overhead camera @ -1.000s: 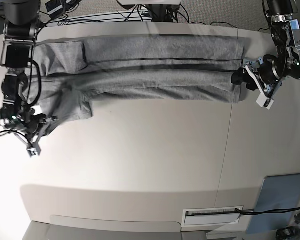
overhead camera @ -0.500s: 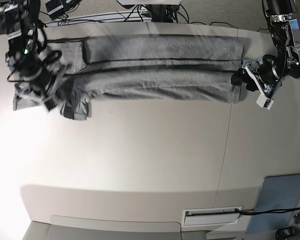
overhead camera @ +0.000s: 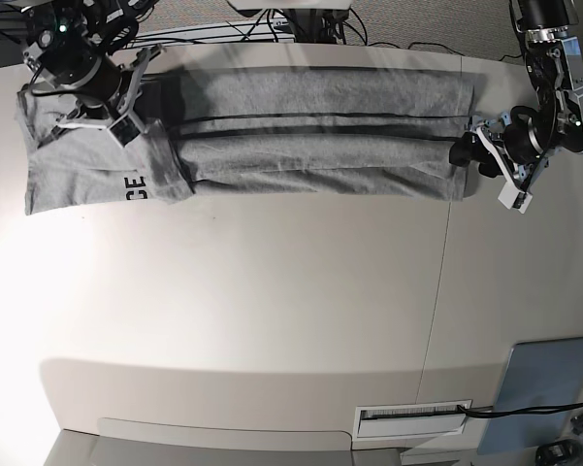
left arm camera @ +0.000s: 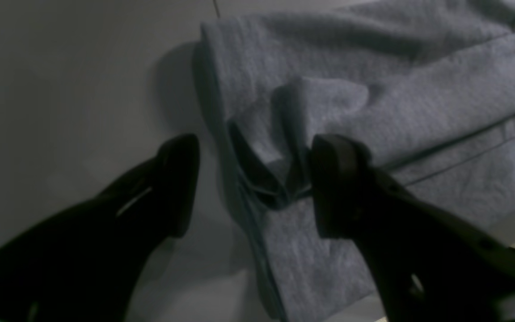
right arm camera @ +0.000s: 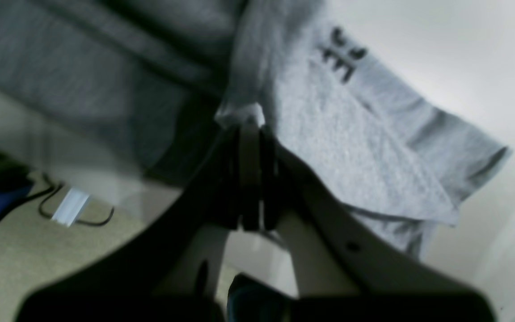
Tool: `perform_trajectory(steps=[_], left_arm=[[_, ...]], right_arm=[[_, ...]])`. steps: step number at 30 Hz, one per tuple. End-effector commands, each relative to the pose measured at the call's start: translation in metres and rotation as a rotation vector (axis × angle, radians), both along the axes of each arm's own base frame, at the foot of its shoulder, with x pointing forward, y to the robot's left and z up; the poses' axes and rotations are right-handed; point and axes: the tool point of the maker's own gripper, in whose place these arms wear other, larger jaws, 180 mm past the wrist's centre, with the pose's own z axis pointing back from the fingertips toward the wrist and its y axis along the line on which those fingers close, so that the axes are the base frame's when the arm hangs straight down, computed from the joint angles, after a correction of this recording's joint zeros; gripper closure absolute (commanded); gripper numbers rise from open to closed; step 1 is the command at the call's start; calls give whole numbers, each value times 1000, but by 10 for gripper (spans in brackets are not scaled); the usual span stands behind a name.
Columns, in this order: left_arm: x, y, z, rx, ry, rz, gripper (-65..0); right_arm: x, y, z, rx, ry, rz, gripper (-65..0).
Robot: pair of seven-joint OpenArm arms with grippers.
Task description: Fold the T-shirt properly
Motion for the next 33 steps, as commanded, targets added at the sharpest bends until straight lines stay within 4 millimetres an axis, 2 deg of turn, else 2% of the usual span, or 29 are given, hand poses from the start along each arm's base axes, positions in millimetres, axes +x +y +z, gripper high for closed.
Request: perform_trajectory(steps=[1, 5, 12, 16, 18, 23, 28, 33], left_arm=[[9, 4, 12, 4, -46, -3, -397], [10, 4, 12, 4, -46, -3, -397], [10, 3, 12, 4, -46, -3, -397], [10, 3, 12, 4, -46, -3, -397], [10, 3, 12, 4, -46, -3, -397], [10, 2, 13, -8, -50, -2, -397], [11, 0, 14, -24, -53, -1, -397], [4, 10, -3, -29, 17, 67, -397]], right_arm=[[-1, 1, 5, -2, -11, 13, 0], [-14, 4, -1, 19, 41, 9, 0], [-13, 1, -1, -4, 34, 17, -6], [-11, 1, 0, -3, 29, 20, -178], [-11, 1, 0, -3, 28, 20, -212], [-8, 2, 2, -2, 10, 23, -213], [12, -5, 13, -49, -76, 22, -212], [28, -7, 22, -57, -131, 8, -212]])
